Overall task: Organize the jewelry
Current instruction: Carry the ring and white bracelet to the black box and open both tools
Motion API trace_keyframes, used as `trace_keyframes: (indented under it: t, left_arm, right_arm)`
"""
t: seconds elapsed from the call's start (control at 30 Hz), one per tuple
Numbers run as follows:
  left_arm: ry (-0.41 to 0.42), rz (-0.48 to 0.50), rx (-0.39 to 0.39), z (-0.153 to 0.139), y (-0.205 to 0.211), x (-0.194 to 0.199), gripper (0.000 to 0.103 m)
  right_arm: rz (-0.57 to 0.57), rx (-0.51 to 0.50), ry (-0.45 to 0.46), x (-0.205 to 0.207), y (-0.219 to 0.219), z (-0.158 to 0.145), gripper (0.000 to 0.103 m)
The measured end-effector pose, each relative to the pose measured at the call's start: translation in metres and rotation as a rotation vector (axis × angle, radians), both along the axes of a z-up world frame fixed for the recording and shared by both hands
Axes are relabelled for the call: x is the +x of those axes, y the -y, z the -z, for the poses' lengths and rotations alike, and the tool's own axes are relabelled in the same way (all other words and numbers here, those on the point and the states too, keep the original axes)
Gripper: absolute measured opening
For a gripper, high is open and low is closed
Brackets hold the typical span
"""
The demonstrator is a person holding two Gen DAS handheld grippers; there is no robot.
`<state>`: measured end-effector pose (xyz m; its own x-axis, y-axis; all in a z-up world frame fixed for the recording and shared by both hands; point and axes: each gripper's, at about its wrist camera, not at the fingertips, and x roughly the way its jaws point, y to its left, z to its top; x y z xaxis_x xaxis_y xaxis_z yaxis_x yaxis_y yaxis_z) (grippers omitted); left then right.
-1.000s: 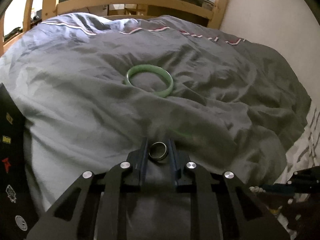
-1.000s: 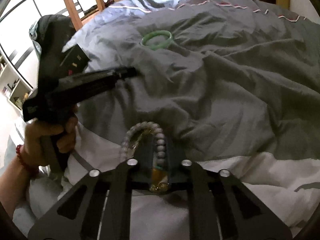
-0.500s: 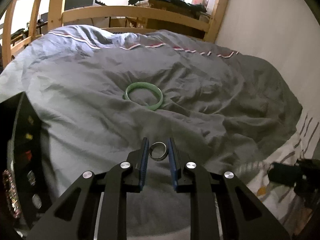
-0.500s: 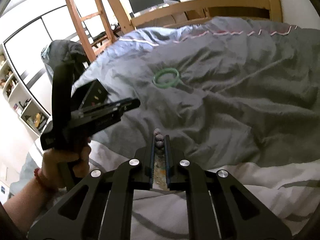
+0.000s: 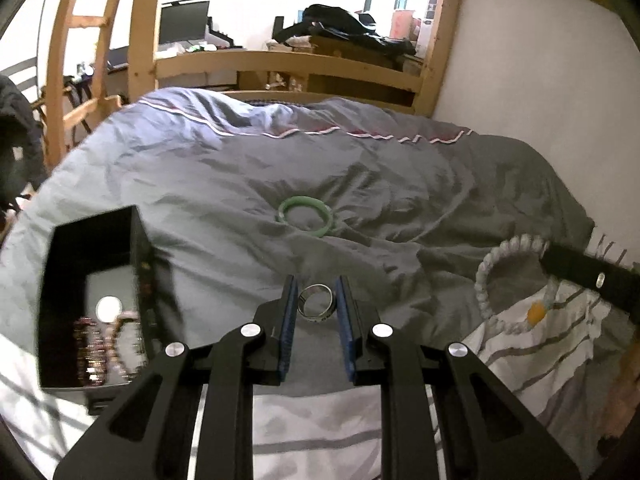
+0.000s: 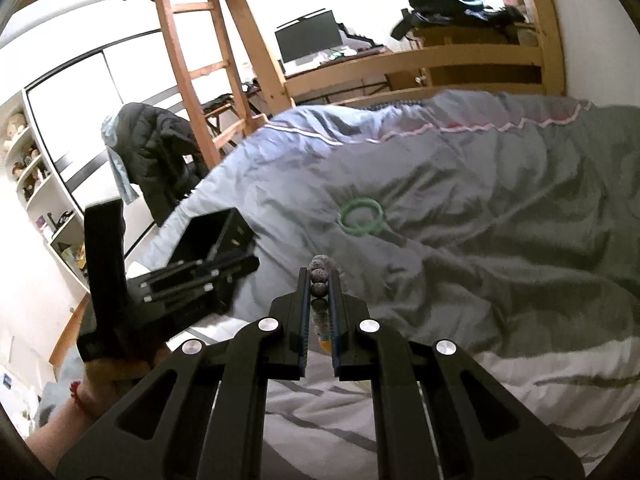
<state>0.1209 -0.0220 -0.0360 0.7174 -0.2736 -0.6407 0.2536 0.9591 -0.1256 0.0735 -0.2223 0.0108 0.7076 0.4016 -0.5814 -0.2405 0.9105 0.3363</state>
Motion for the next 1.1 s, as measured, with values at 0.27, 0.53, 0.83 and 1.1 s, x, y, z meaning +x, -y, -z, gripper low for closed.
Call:
trace_keyframes:
  t: [0.27,0.53,0.83,1.1]
  left_arm:
    - [0.008,-0.08,-0.014,-0.025,-0.052,-0.004,0.019]
    - [0.005,-0.193,-0.003,-0.041,-0.103,0.003,0.019]
    - [-0.047,-0.25,-0.012,-0.039,-0.14,0.022,0.019]
    - [-0.171,-0.365,-0.031,0.0,-0.18,0.053,0.019]
  right_arm:
    - [-0.072,0.031,0.018,0.022,-0.04,-0.012,0.009]
    - [-0.15,0.029,0.027,0.058,-0.093,-0.012,0.009]
    - [-0.234,0.054,0.026,0.099,-0.155,0.001,0.009]
    - [-0.28,0.074,0.021,0.124,-0.198,0.014,0.009]
